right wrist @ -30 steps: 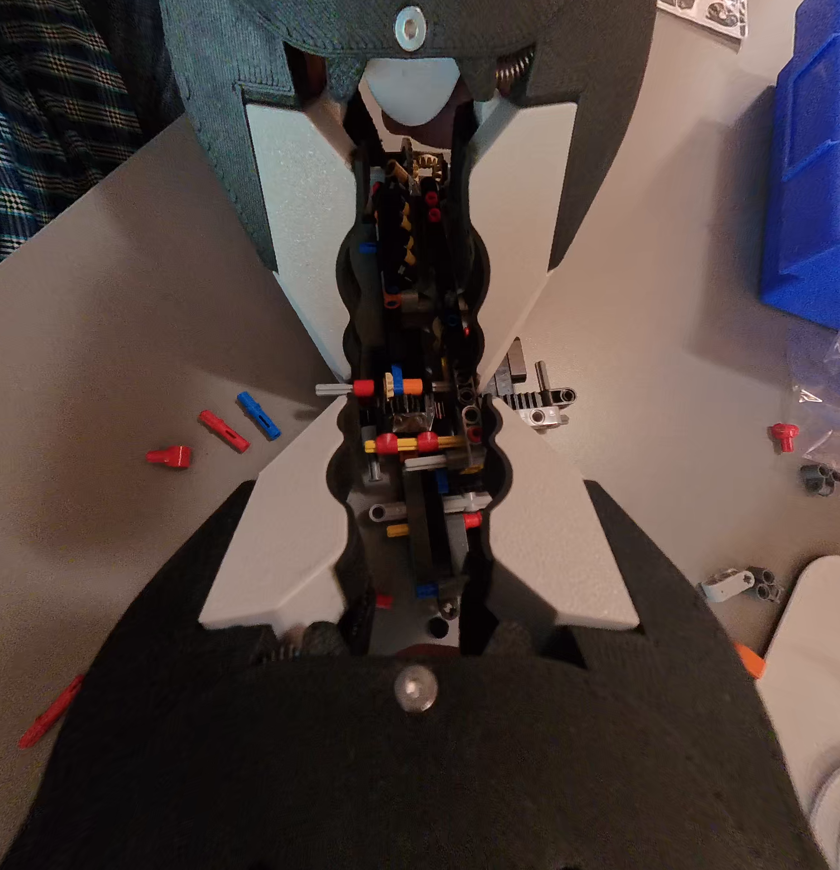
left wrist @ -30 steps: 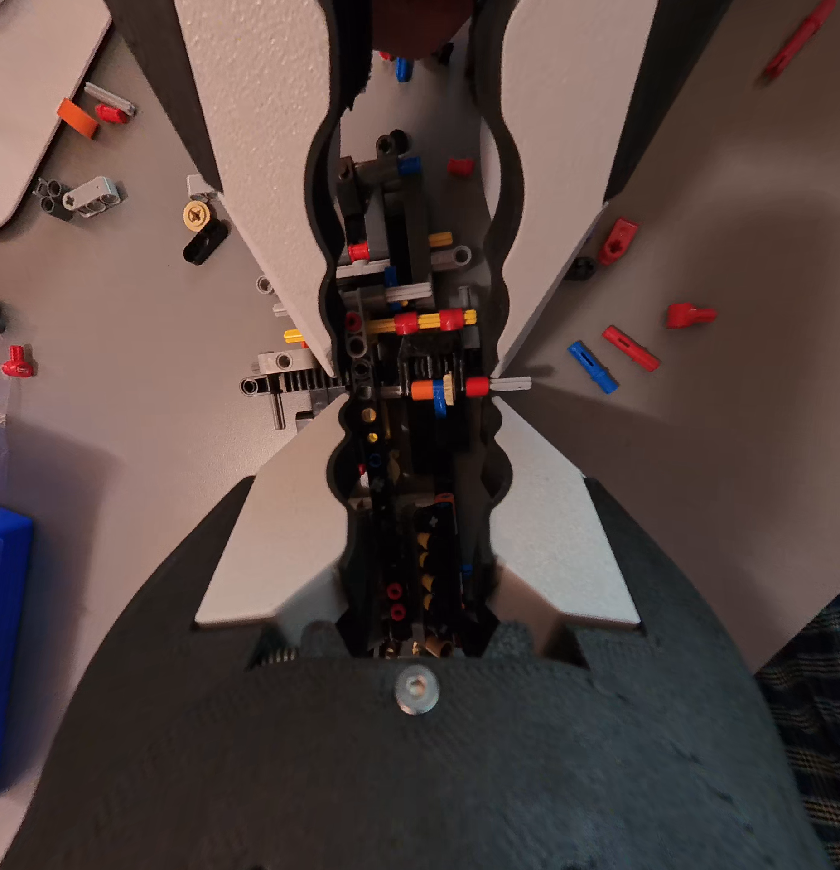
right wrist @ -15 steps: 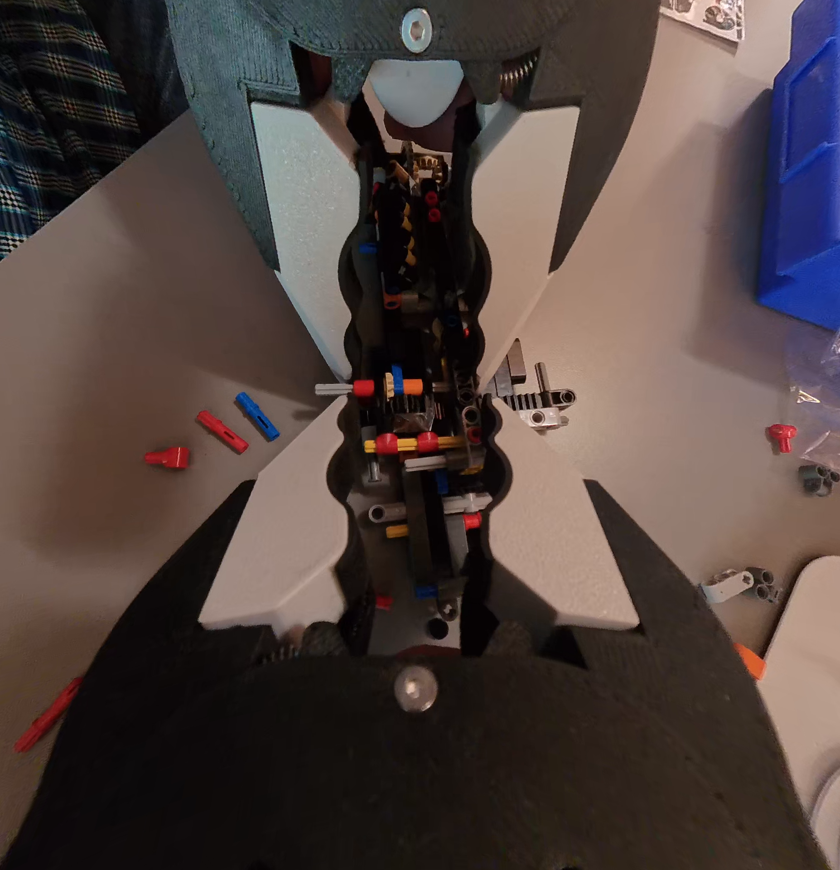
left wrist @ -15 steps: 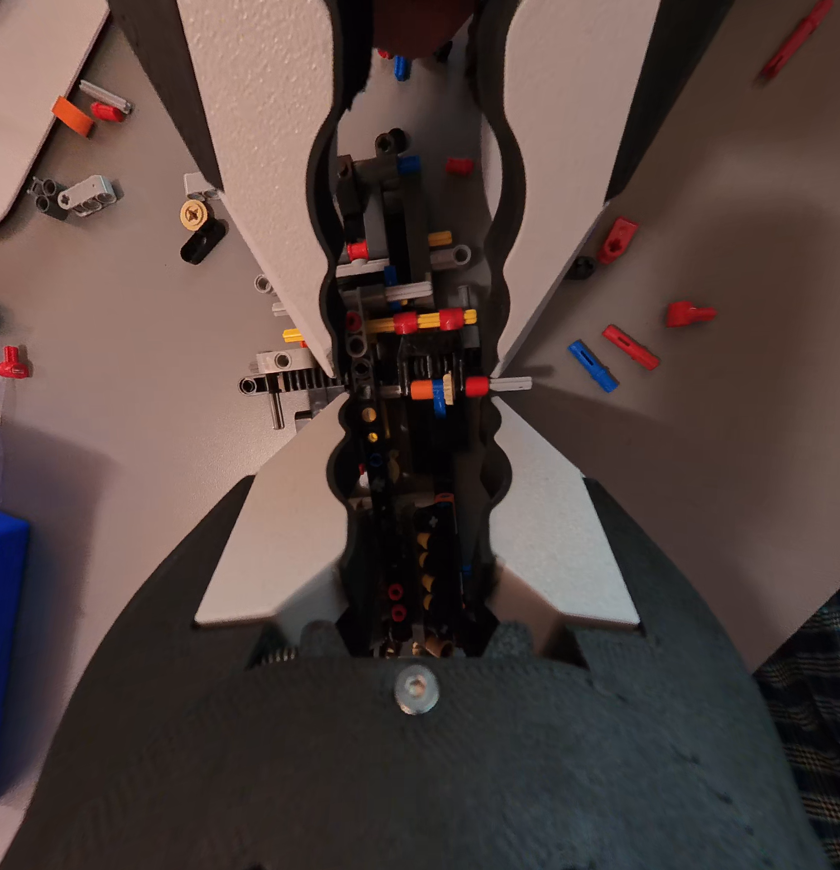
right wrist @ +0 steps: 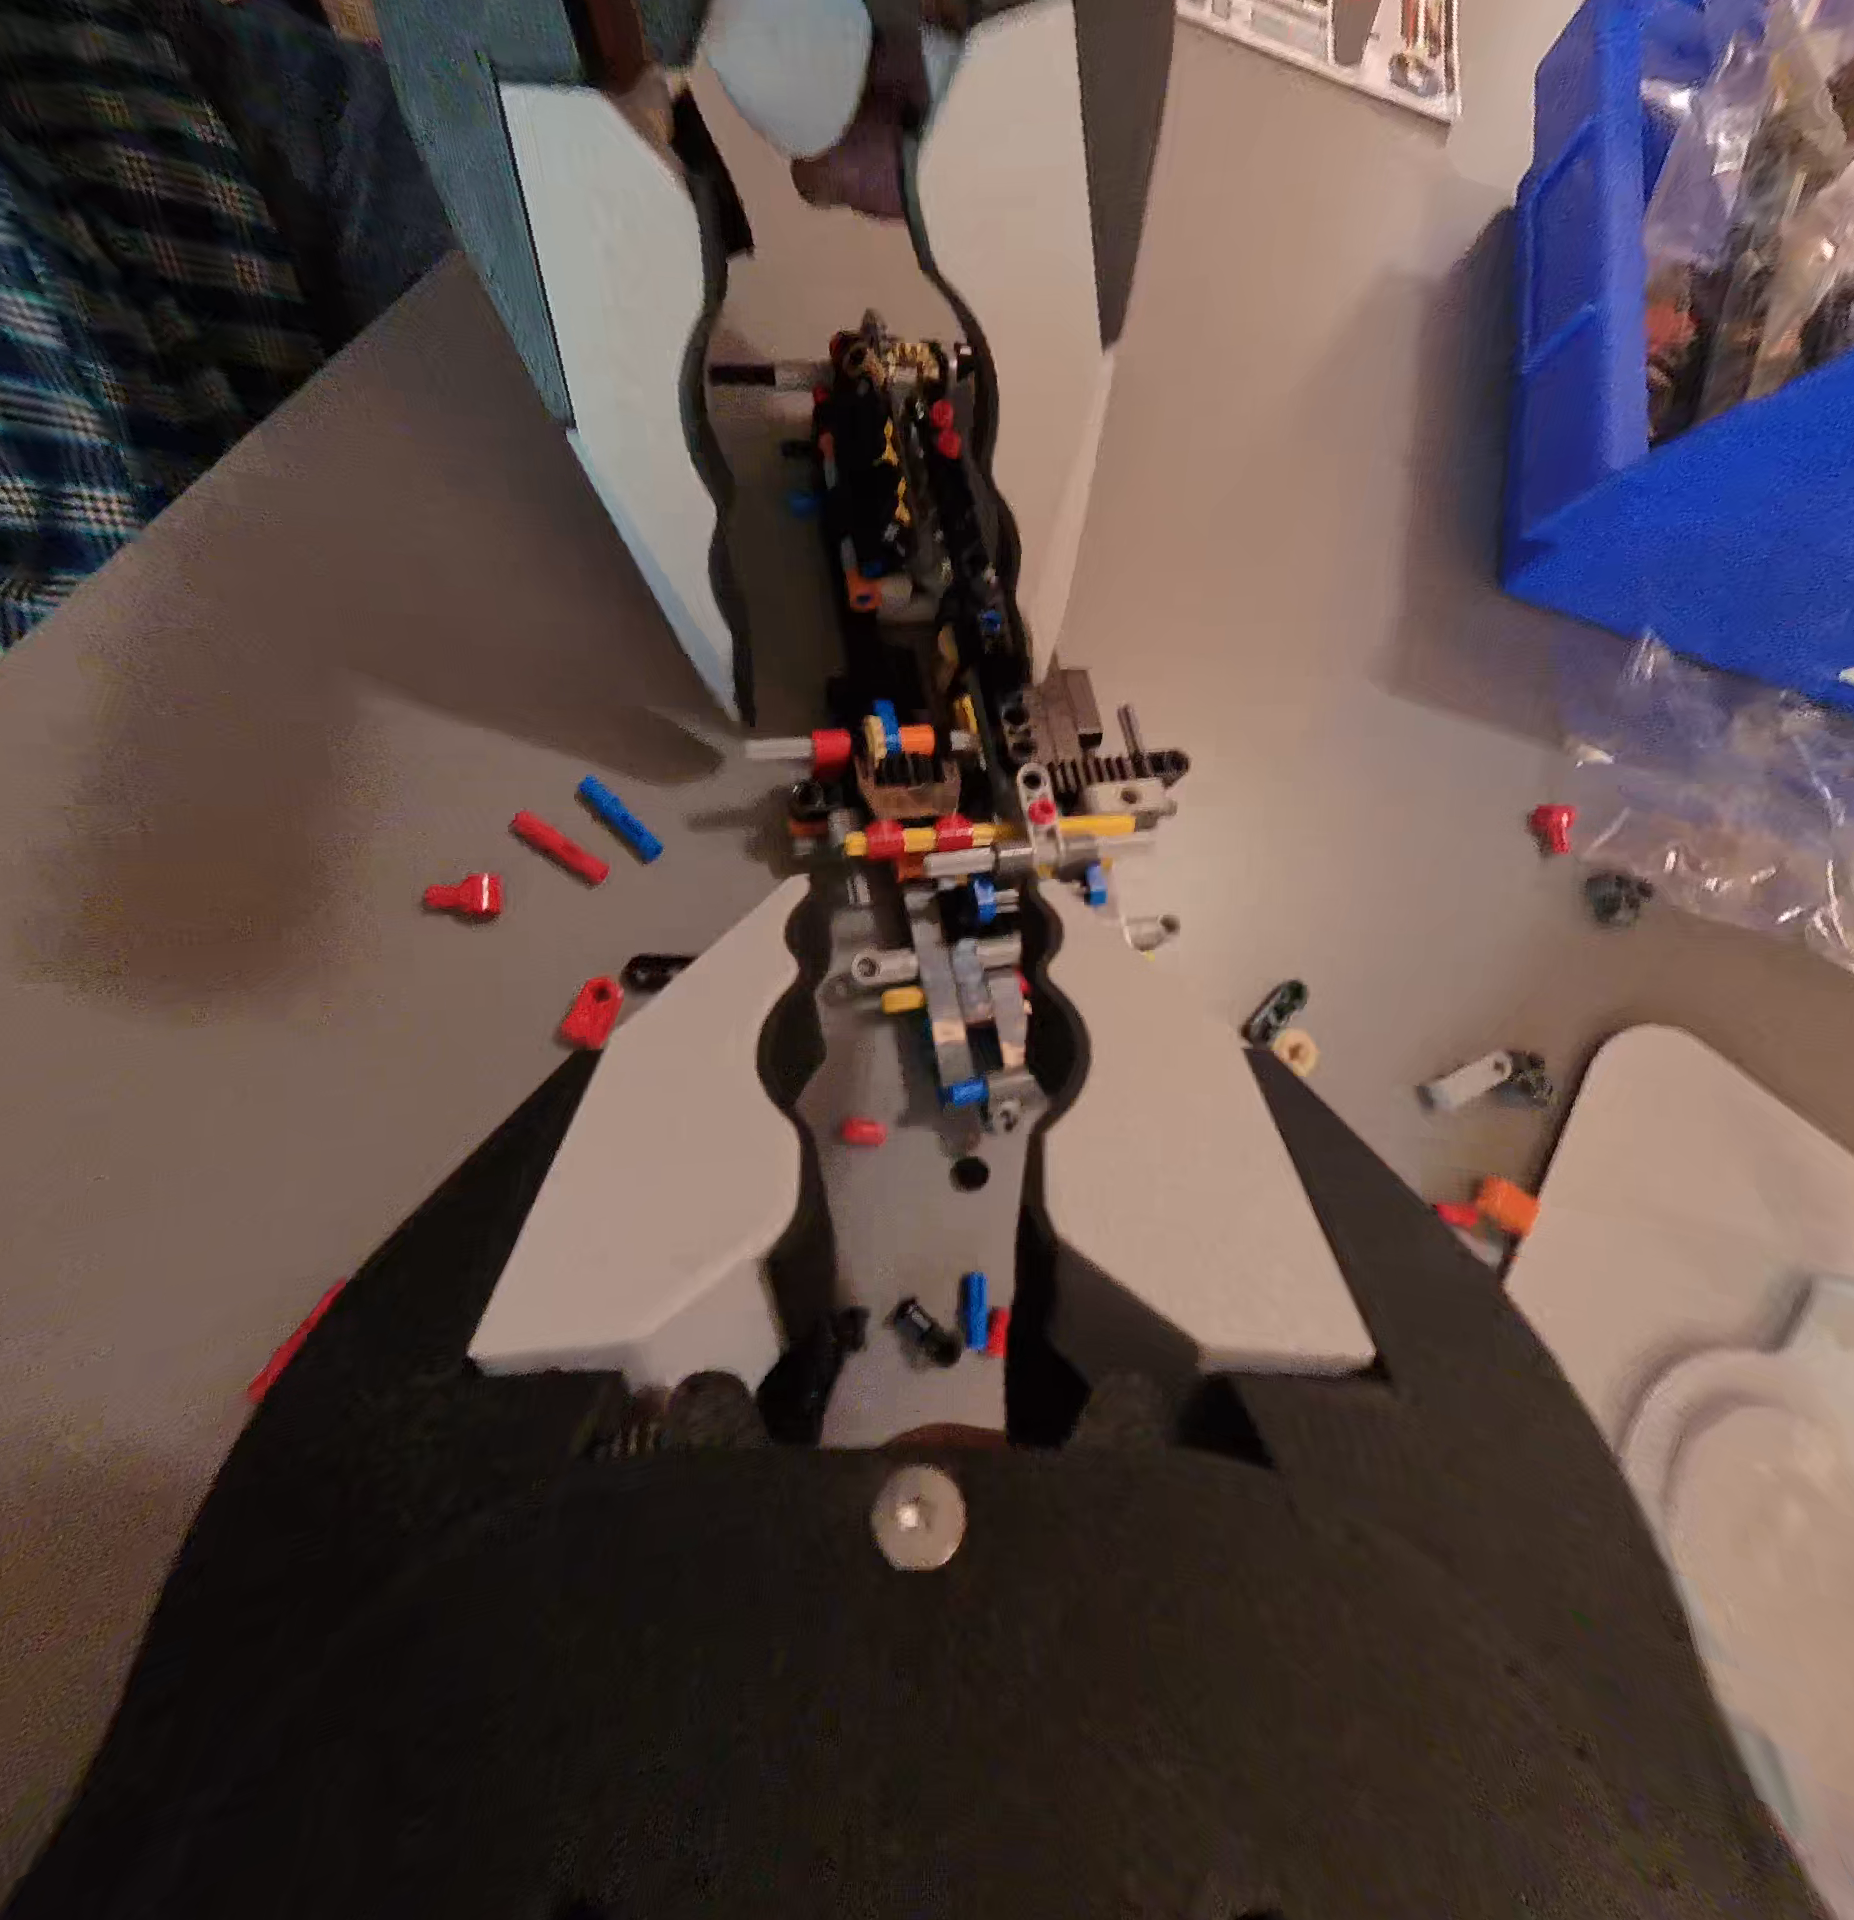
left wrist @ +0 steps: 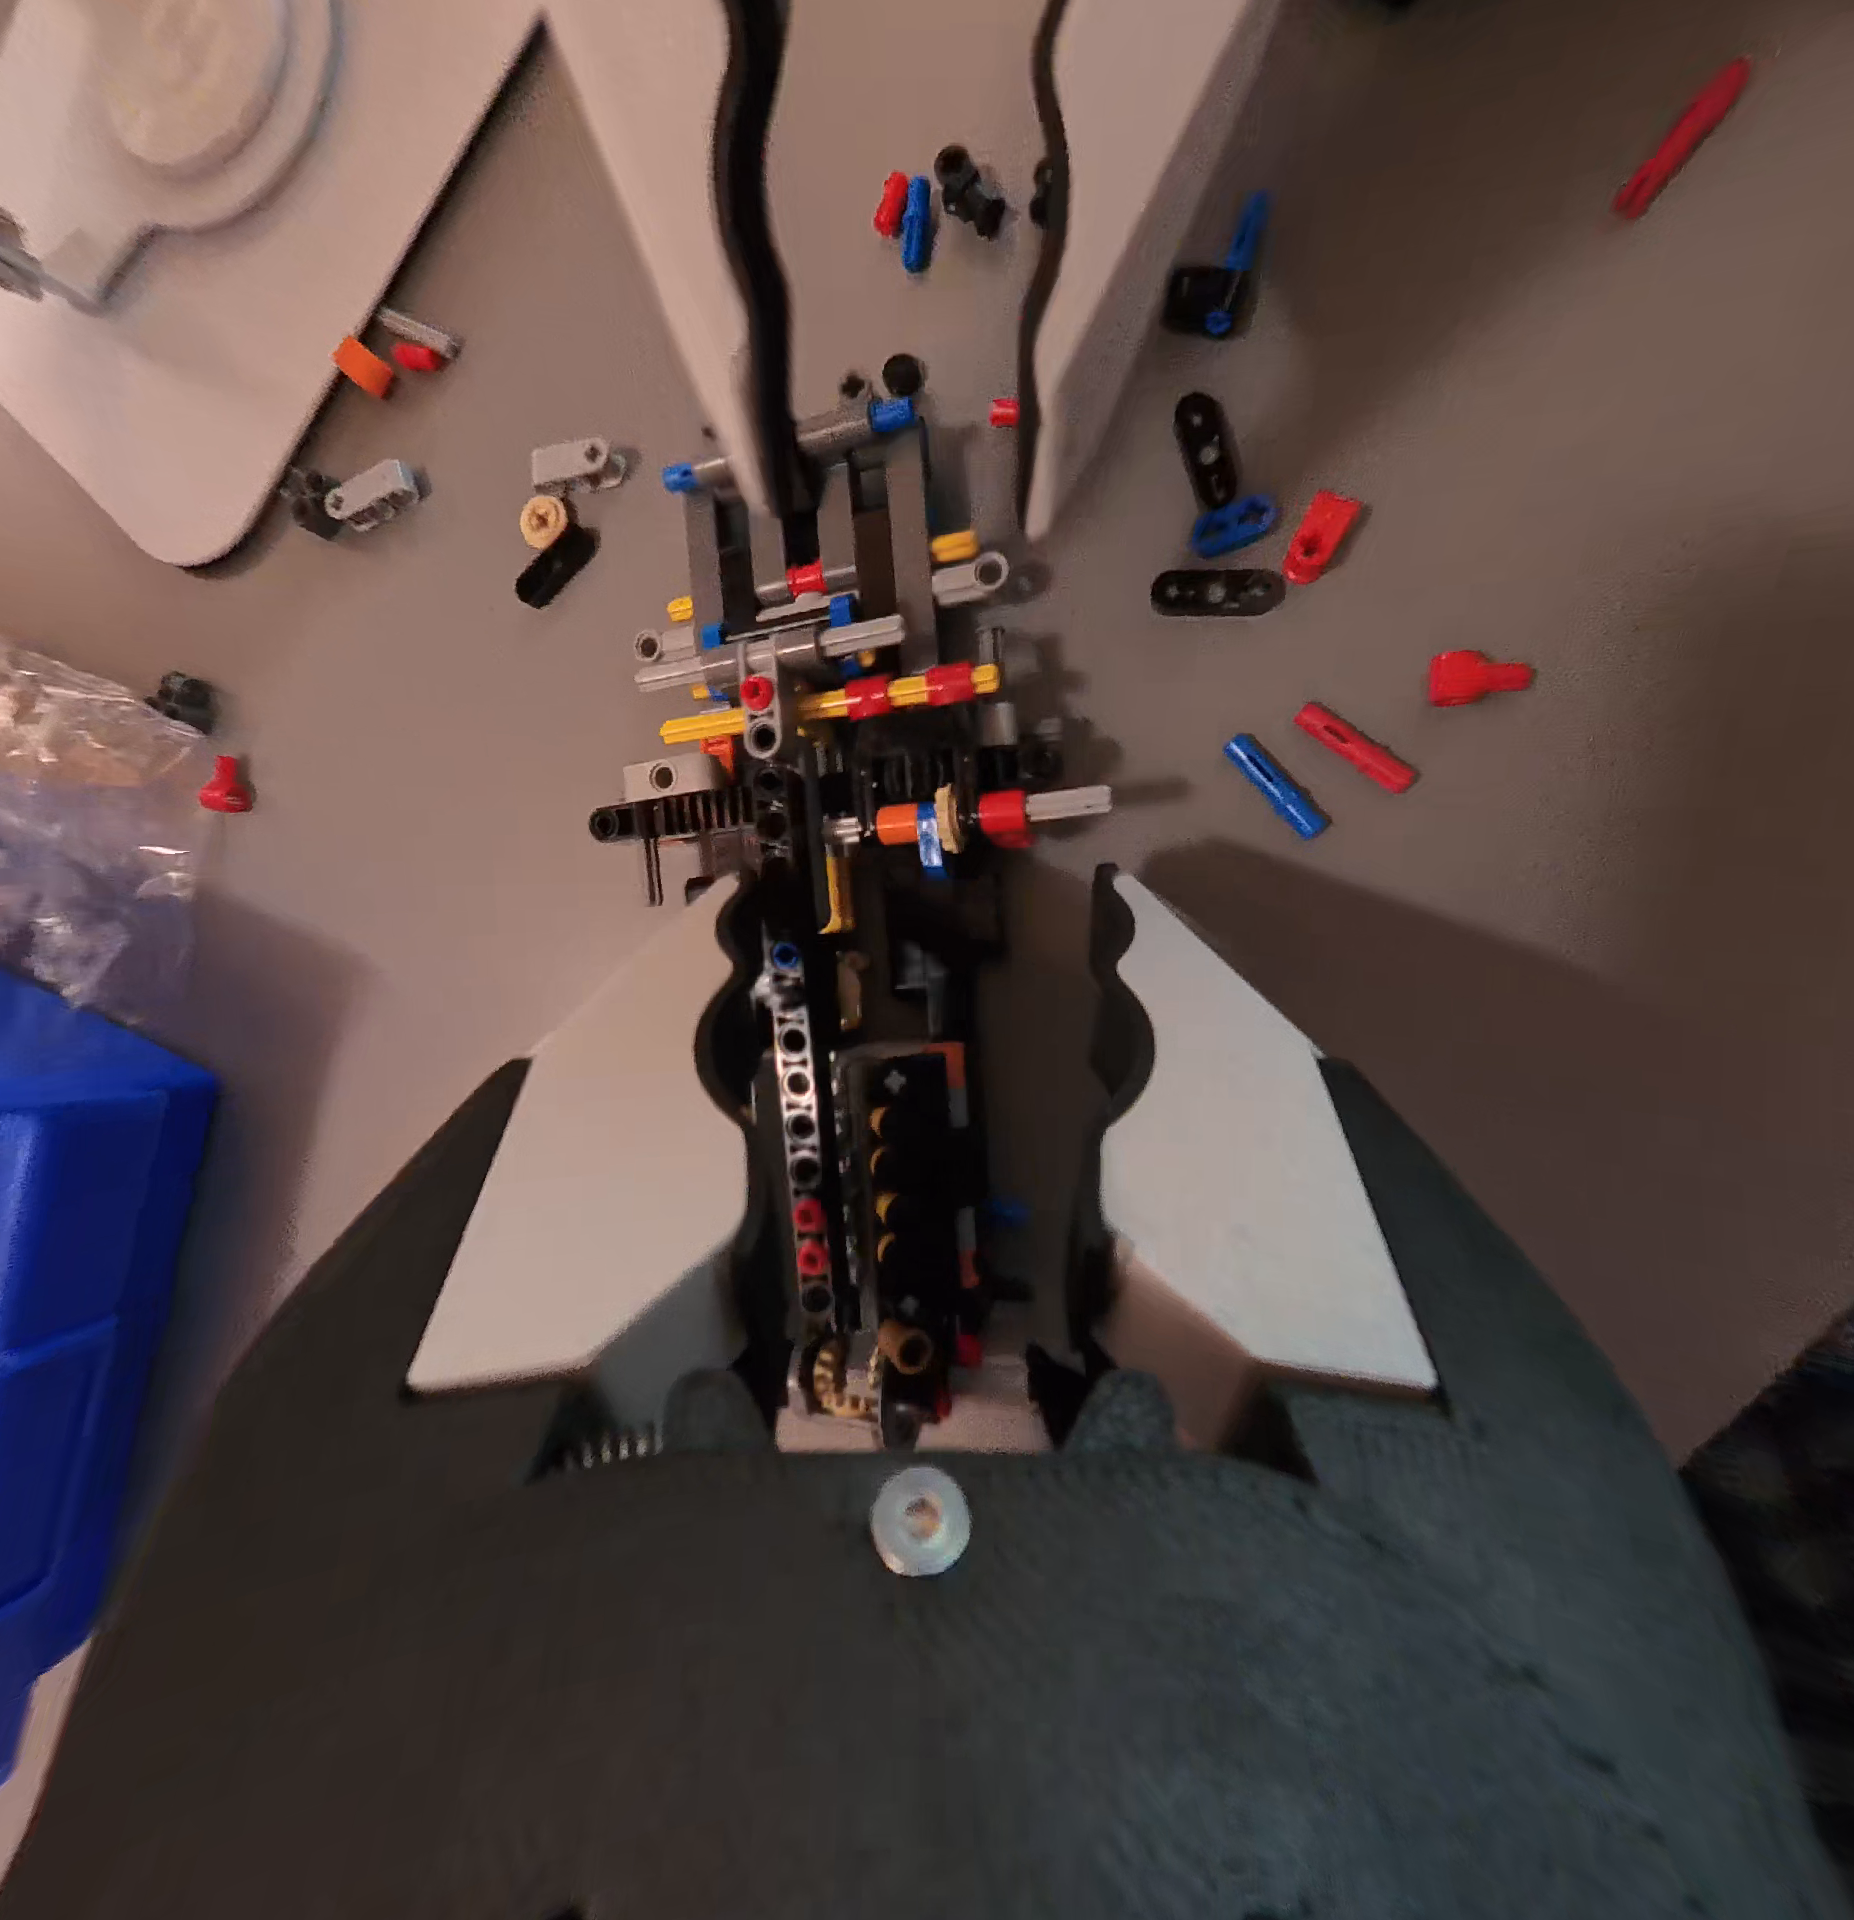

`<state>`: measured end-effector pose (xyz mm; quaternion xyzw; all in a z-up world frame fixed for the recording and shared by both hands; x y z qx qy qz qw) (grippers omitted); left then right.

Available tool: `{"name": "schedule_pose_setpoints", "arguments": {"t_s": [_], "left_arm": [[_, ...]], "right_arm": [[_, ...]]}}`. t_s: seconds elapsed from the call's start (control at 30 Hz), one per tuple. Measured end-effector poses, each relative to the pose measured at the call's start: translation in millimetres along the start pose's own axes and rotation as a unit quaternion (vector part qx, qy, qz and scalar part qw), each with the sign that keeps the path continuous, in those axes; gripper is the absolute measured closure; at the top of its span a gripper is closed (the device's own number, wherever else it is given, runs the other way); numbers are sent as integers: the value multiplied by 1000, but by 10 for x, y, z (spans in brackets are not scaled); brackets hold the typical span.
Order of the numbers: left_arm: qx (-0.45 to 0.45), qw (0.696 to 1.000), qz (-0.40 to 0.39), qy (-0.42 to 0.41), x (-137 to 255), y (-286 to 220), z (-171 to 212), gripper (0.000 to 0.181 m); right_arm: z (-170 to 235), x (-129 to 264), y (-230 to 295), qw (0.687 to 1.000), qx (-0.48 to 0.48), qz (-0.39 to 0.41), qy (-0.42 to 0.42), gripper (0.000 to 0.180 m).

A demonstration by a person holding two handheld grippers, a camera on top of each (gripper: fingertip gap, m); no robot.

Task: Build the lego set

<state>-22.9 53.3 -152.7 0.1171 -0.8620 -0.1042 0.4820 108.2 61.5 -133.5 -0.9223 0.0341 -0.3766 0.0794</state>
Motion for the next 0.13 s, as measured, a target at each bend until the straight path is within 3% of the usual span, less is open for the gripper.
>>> {"name": "schedule_pose_setpoints", "arguments": {"t_s": [0.13], "left_arm": [[-12,998,-53,-15,87,-144,-35,142]], "right_arm": [[110,-30,92,1000,-6,-5,14,158]]}}
Point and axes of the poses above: each gripper's, where its closed fingertips meet, x back along the fingers, z out of its underside, y = z × x across the jaws, the point moved 7 cm from there along x, back along the fingers, and after that the axes turned 2 degrees about -z, right-handed, at the moved point
